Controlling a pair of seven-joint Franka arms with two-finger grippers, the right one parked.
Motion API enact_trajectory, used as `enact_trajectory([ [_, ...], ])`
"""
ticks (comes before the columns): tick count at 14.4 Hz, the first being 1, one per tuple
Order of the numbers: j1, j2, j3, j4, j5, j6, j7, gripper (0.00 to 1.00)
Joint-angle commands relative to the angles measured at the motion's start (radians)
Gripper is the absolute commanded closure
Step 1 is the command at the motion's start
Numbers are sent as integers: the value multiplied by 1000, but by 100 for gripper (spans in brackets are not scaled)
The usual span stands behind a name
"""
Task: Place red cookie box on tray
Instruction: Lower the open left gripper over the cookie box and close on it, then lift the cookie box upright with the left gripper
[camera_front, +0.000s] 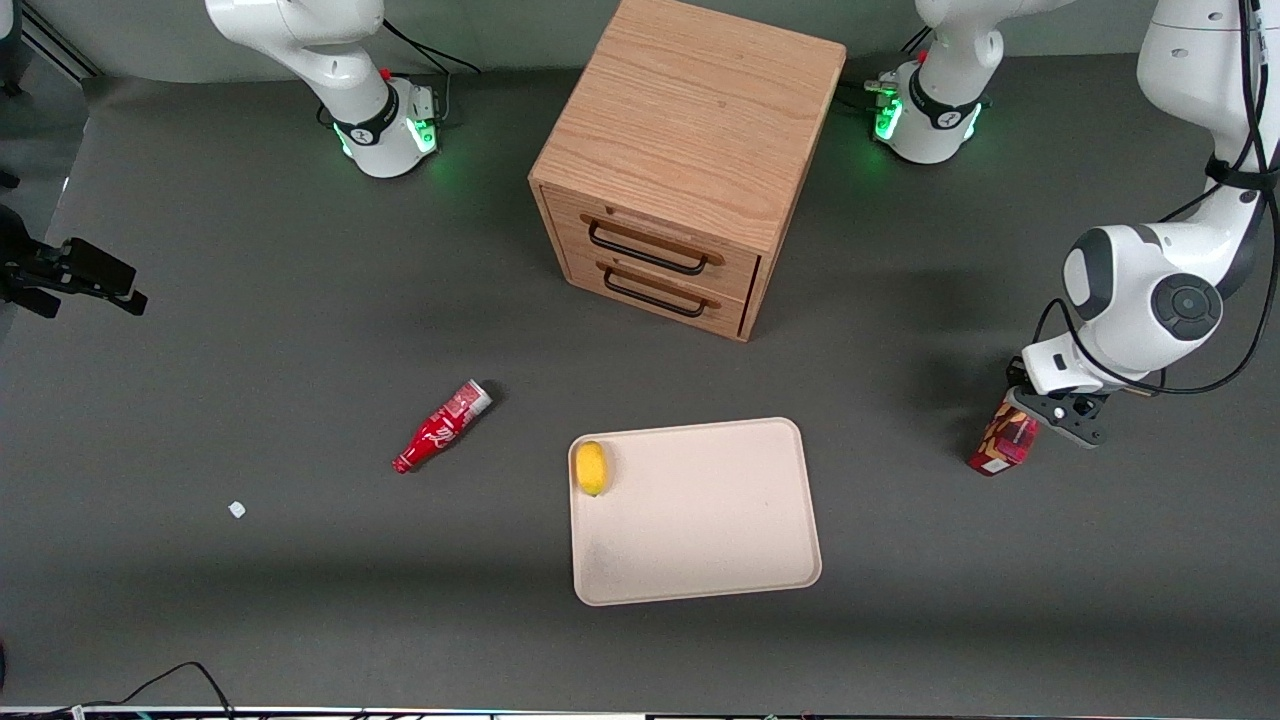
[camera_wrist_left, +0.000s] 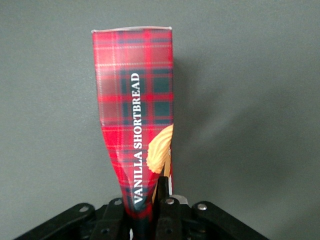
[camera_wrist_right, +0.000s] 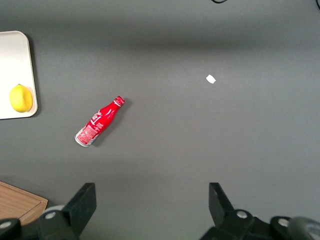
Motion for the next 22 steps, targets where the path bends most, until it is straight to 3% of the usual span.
enact_trajectory([
  [1, -8, -57, 8, 28, -4, -54, -49, 100],
  [4, -13, -96, -4, 176, -25, -303, -134, 100],
  [6, -37, -103, -10, 304, -106, -474, -196, 100],
  [9, -80, -93, -23, 508, -140, -701, -370, 100],
  [10, -83, -85, -74, 589, -143, -756, -490, 100],
  [17, -190, 77, -222, 796, -128, -783, -974, 100],
  [22, -333, 249, -224, 867, 4, -638, -1224, 100],
])
